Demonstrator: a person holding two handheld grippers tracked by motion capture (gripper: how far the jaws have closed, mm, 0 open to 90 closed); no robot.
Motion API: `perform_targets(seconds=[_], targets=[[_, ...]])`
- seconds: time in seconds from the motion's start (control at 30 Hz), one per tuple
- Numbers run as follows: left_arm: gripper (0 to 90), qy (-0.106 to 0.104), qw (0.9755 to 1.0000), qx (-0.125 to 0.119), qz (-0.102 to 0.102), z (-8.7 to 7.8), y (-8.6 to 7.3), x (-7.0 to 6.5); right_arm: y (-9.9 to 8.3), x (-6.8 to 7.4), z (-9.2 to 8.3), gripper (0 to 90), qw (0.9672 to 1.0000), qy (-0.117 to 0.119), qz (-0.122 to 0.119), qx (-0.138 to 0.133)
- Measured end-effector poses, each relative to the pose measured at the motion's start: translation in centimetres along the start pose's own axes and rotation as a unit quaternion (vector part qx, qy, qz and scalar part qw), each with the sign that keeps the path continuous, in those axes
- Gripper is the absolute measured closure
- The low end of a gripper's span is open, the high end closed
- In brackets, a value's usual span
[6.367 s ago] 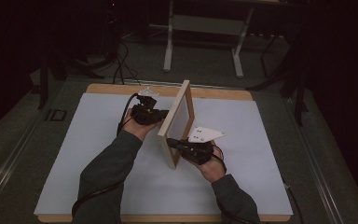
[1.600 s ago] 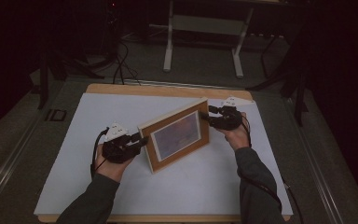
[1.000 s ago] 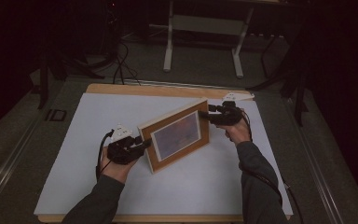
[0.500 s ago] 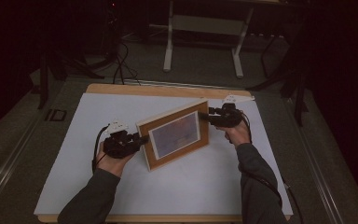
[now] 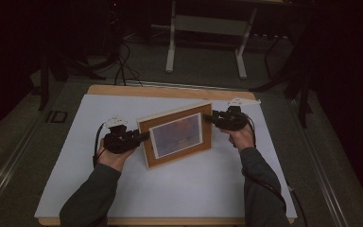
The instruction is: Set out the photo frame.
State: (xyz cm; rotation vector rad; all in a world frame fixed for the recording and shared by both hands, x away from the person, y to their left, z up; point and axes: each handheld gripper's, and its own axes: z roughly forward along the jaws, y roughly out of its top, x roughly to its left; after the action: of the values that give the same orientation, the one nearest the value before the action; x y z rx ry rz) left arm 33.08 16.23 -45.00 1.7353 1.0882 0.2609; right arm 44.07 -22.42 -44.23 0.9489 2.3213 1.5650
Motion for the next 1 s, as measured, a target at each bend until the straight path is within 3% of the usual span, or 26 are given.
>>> perform_targets(seconds=[0.27,0.57,1.0], targets=[[68.8,-0.034,0.9993,0.009,0.008,0.8,0.7,1.2,-0.5,0.5,-1.0,61.8,0.9999,-0.014,0.003,0.004],[67.3,-0.039,0.9989,0.010,0.023,2.0,1.4,1.6,-1.8,1.3,-2.7,62.3,0.9993,-0.034,0.017,-0.009],[64.0,-0.057,0.9982,0.001,0.020,2.9,1.9,2.8,-3.2,2.5,-3.9,64.5,0.9981,-0.049,0.027,-0.024]])
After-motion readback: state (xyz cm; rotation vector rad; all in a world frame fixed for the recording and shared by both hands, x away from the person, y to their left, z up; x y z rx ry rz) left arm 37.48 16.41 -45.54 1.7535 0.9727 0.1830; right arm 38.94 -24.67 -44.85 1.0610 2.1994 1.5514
